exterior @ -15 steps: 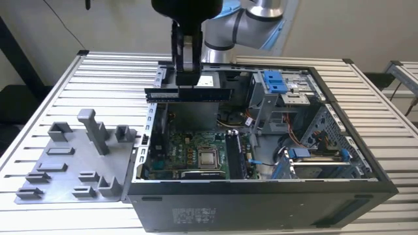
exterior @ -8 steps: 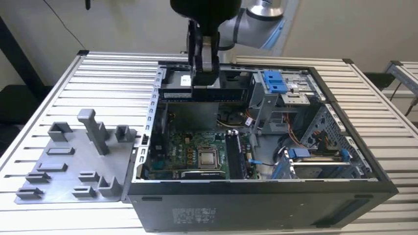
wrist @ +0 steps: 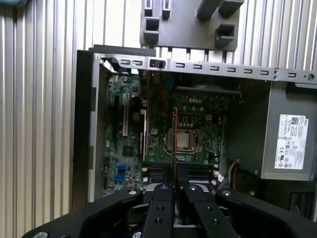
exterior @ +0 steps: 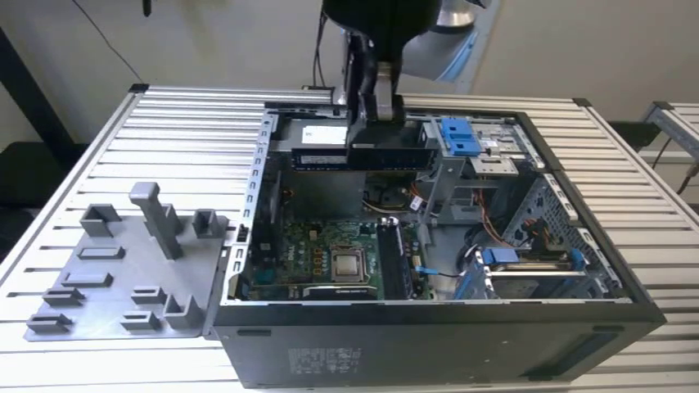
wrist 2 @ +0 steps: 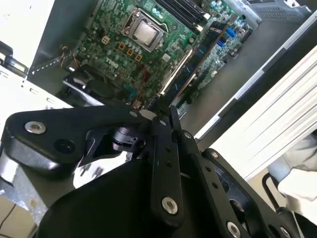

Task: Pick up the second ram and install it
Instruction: 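Pick up the second ram and move it above second insertion slot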

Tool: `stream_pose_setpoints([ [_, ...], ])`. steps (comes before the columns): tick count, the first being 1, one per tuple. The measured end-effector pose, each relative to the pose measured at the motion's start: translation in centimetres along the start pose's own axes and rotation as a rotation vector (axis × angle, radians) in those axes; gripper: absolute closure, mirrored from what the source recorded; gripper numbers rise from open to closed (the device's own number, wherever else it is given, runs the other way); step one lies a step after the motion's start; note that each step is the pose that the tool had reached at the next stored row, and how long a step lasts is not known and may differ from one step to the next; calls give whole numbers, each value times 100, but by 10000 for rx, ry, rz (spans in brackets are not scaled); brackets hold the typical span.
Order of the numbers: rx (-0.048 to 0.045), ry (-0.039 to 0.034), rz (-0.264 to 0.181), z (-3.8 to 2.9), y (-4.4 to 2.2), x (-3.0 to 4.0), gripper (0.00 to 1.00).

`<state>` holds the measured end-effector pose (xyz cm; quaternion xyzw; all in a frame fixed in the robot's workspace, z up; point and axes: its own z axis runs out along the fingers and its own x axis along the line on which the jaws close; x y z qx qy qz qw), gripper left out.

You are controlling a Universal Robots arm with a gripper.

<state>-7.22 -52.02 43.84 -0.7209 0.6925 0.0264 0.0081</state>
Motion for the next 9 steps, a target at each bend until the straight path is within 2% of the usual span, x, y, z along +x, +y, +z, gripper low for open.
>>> stream_pose_setpoints([
  [6, -2, 0, 0, -4, -157, 6, 86],
  [9, -4, -1, -1, -6, -260, 10, 86],
])
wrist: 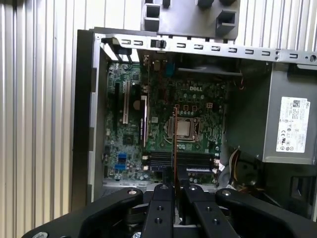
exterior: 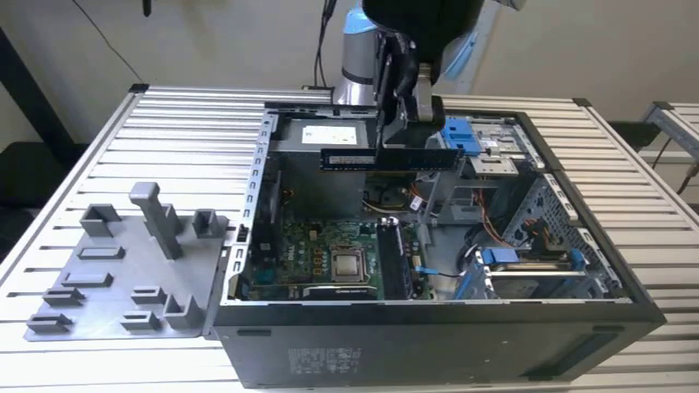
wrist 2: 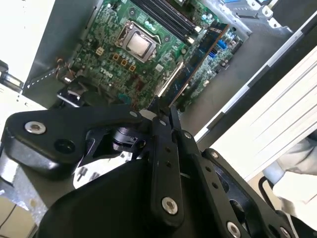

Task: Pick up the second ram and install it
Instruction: 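Pick up the second ram and move it above second insertion slot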

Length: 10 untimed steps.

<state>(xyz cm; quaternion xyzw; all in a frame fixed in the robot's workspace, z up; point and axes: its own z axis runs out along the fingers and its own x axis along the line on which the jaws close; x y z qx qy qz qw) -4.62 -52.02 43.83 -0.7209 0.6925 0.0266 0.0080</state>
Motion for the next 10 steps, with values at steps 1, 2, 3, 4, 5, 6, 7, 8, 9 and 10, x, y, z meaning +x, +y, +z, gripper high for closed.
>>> stream_pose_setpoints([
  [1, -1, 0, 0, -1, -38, 2, 86],
  [2, -2, 1, 2, -2, -74, 3, 86],
  [3, -3, 0, 1, -3, -110, 5, 86],
  [4, -3, 1, 1, -4, -144, 6, 86],
  [5, -3, 1, 1, -5, -175, 7, 86],
  [6, -3, 1, 2, -6, -203, 8, 86],
  [7, -3, 0, 18, -6, -222, 9, 86],
  [8, -1, -1, 47, -7, -237, 10, 86],
  [9, 1, -3, 84, -7, -248, 10, 86],
  [10, 3, -6, 132, -7, -257, 10, 86],
])
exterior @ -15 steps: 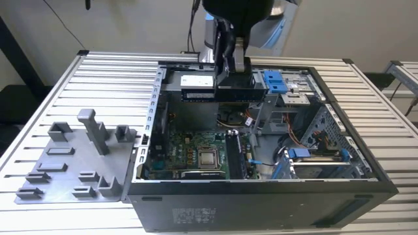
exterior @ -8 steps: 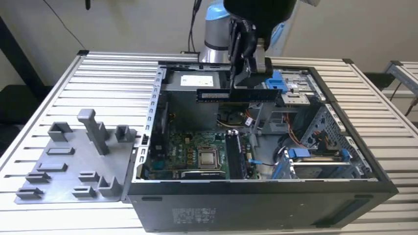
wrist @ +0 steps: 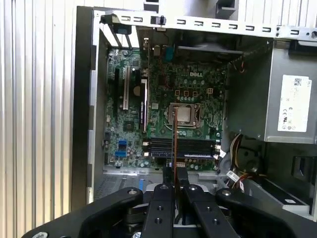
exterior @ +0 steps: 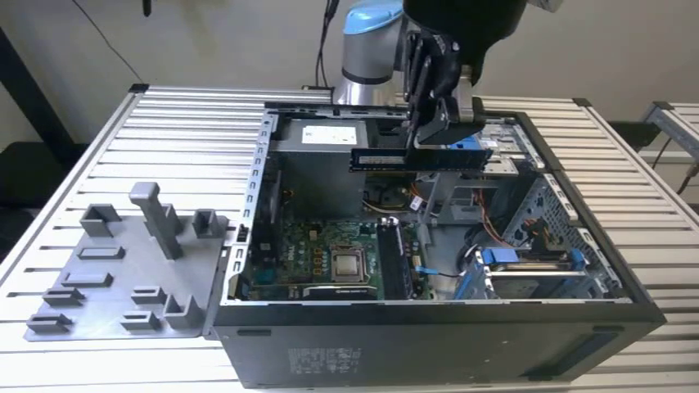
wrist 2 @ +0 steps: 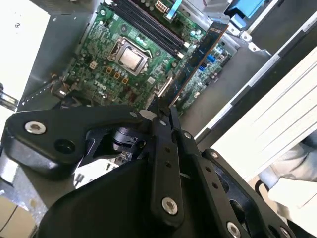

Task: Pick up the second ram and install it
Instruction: 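Pick up the second ram and move it above second insertion slot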

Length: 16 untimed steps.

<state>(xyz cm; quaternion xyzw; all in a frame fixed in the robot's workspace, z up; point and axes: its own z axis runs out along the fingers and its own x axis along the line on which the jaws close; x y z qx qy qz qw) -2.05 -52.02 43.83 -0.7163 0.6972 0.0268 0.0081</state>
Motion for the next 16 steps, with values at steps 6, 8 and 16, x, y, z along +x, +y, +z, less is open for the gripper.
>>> stream_pose_setpoints([
  [6, 21, -19, 422, 2, -30, 0, 86],
  [8, 24, -22, 475, 4, -50, -4, 86],
  [16, 25, -21, 478, 0, -175, -6, 86],
])
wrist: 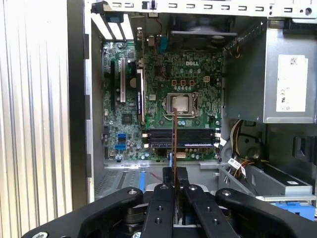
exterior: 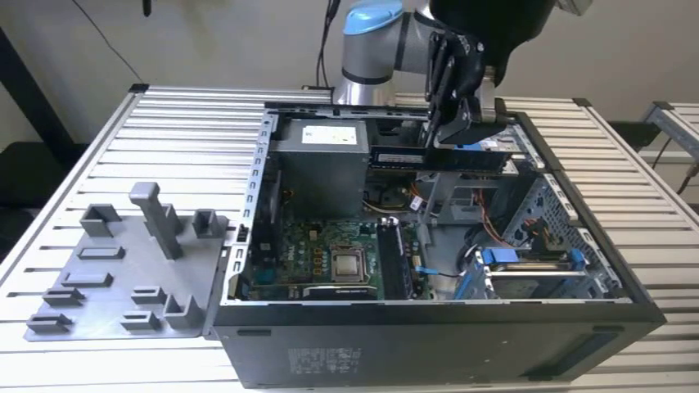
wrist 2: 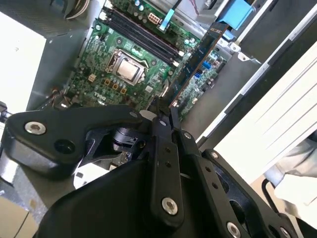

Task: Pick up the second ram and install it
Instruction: 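Pick up the second ram and move it above second insertion slot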

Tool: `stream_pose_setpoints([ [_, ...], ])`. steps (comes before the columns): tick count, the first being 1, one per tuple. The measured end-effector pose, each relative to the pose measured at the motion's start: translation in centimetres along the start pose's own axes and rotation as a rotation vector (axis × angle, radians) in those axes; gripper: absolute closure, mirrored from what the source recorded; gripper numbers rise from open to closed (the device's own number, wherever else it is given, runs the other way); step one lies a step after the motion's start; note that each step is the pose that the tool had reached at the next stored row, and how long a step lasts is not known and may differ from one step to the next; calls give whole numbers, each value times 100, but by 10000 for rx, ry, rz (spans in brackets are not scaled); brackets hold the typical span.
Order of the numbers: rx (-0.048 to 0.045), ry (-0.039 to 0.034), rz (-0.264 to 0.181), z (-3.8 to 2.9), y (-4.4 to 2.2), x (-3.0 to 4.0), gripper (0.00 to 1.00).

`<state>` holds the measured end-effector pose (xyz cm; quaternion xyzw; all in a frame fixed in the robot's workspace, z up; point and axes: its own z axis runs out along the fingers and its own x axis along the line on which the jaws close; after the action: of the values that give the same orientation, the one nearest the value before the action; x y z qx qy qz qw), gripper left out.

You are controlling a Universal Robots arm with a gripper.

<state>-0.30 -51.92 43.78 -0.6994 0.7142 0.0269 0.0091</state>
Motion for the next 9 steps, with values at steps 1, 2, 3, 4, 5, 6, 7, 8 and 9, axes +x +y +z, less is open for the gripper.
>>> stream_pose_setpoints([
  [1, 0, 0, 2, 0, 0, 0, 86],
  [2, 0, 0, 2, 0, -1, 0, 86],
  [3, 0, 0, 1, 0, -2, 0, 86],
  [4, 0, 0, 0, 0, -3, 0, 86],
  [5, 0, 0, 0, 0, -3, 0, 86],
  [6, 0, 0, 0, 0, -3, 0, 86],
  [7, 0, -1, 1, 0, -3, 0, 86],
  [8, 0, 0, 0, 0, -3, 0, 86],
  [9, 0, -1, 0, 0, -3, 0, 86],
])
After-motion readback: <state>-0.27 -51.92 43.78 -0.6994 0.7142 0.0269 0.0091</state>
